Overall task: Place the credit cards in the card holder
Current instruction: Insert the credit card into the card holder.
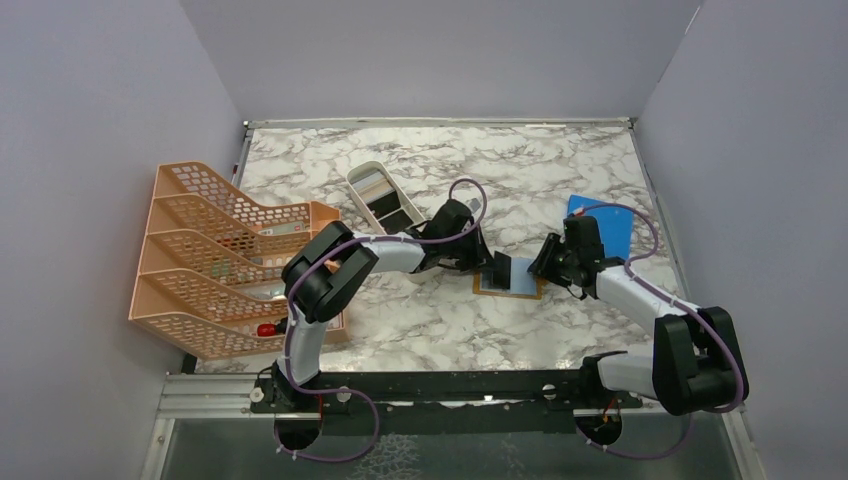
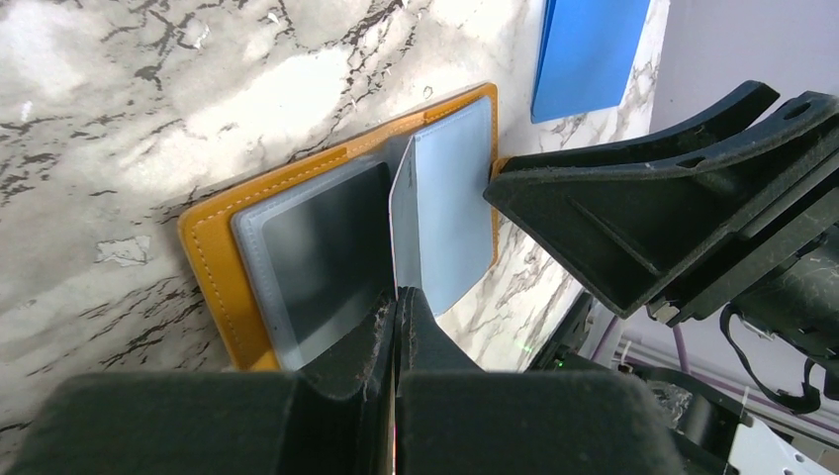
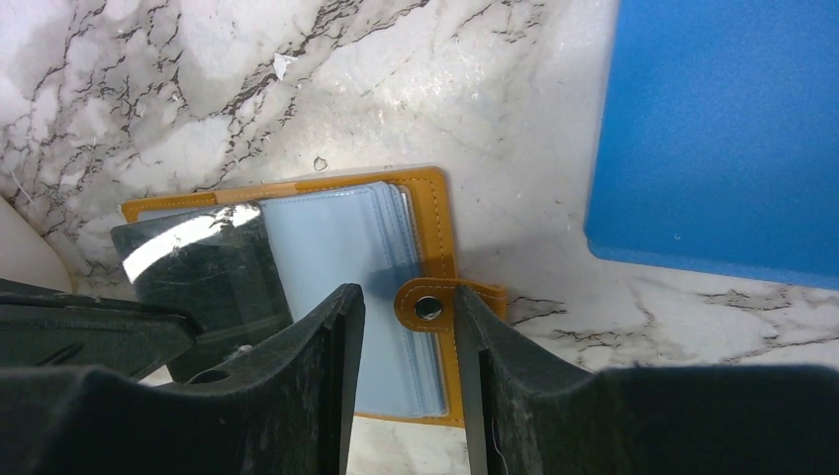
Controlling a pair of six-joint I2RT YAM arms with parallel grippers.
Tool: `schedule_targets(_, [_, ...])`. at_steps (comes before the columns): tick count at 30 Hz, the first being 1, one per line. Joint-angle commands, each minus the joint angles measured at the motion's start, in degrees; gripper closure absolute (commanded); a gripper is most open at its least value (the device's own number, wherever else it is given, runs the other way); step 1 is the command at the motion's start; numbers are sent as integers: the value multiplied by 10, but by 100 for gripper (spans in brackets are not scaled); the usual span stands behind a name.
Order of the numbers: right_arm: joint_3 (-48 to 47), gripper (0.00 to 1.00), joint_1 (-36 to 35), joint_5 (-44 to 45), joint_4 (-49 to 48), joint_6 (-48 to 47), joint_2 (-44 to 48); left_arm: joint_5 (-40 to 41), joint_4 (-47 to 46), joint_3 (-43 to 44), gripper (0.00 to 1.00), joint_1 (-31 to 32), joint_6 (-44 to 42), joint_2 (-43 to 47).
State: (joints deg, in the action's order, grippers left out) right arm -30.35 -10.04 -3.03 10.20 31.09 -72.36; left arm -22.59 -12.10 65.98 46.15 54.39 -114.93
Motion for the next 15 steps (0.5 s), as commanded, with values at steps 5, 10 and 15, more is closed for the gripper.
schedule_targets(5, [34, 57, 2, -50, -24, 27, -7, 1, -28, -9, 100, 14, 46, -33])
schedule_targets(10, [50, 57, 2, -71, -40, 44, -9, 30, 2, -7, 100, 14, 40, -28])
schedule_targets(15, [49, 57, 2, -71, -41, 45, -8, 19, -25, -8, 100, 18, 62, -39])
